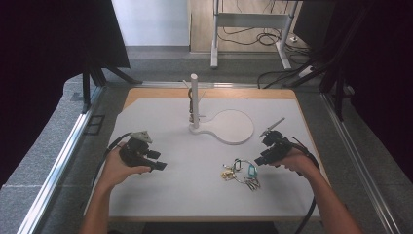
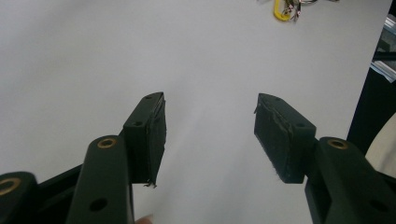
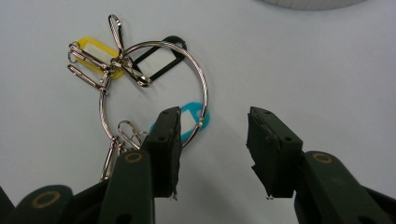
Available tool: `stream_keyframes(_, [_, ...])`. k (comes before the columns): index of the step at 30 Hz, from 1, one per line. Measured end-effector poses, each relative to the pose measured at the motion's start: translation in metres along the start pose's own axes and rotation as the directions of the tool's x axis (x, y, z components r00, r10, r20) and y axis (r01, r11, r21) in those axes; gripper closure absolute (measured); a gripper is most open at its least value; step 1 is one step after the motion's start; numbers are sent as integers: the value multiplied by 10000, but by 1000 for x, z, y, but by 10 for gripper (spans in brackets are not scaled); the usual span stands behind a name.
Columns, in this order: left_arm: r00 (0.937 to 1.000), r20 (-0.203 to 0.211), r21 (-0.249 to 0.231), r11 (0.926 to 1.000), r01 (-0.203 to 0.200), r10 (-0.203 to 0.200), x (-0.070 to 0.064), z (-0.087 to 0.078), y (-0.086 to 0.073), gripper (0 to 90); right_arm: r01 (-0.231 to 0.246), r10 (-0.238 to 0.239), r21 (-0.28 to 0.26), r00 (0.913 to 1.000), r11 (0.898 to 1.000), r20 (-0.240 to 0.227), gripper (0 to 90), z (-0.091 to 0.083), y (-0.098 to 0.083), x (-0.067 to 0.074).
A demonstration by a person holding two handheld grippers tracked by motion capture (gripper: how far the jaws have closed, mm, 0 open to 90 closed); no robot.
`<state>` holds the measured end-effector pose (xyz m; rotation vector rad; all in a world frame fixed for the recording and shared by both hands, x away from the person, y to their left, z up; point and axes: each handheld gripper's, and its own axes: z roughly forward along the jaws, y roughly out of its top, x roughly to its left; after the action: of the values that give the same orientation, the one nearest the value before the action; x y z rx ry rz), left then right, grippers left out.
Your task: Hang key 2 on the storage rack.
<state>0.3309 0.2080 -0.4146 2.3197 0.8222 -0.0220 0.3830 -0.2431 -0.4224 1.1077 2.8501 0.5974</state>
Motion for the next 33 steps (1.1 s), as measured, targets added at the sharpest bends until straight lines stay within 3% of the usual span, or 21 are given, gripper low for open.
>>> stream_keyframes(8, [10000,63,59,10000,-54,54,-1,3,1,442,482,-461,1037,9987,9934,-232,599,20,23,1])
stream_keyframes(14, [10000,82,119,9999,-21,20,-2,7,1,441,822,-817,1544,9966,9846,-96,657,32,37,4])
stream_keyframes(27, [9999,131,220,9997,-80,77,-3,8,1,441,1096,-1141,2614,9935,9590,22,740,51,44,9])
stream_keyframes(33, [9999,127,237,9997,-91,88,-4,9,1,441,578,-604,2596,9982,9640,17,824,55,47,9])
